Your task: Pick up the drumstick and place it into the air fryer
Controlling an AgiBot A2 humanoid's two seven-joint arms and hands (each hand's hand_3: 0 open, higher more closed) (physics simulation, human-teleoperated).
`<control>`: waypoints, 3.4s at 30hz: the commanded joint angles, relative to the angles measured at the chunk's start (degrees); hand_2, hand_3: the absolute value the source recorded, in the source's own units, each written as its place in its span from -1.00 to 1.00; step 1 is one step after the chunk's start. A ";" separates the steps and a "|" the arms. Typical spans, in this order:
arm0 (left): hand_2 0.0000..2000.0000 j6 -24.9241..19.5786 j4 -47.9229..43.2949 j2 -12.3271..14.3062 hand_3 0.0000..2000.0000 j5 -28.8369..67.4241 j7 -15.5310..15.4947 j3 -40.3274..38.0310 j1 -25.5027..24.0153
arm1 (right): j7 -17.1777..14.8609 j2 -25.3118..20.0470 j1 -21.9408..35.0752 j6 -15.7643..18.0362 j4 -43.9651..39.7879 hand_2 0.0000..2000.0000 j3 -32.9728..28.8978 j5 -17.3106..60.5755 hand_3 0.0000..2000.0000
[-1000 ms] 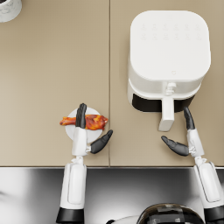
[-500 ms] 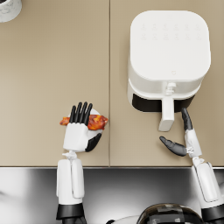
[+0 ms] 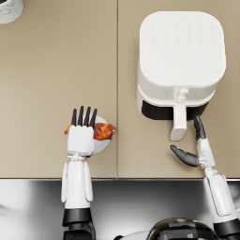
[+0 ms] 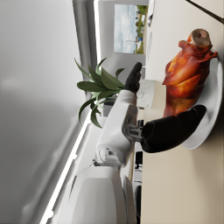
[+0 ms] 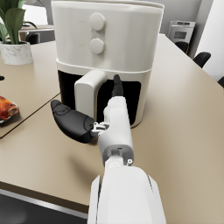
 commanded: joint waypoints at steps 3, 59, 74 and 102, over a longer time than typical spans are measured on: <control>-1.00 0.02 10.31 0.79 -1.00 1.09 -1.04 1.63 5.00 | 0.00 -0.91 1.37 0.00 -0.80 -1.00 -0.27 0.00 -1.00; 1.00 15.26 -15.28 -4.05 1.00 -46.68 10.34 7.92 5.83 | -0.04 -6.18 6.21 -5.59 -10.33 1.00 7.11 0.22 1.00; 1.00 15.33 -16.58 0.18 1.00 -47.00 10.35 13.44 10.02 | -0.81 6.97 -7.44 -5.34 19.27 1.00 17.08 0.24 1.00; 1.00 15.48 0.04 13.87 1.00 -46.98 10.29 30.70 22.67 | 0.22 18.94 -13.13 2.46 17.24 1.00 14.65 0.25 1.00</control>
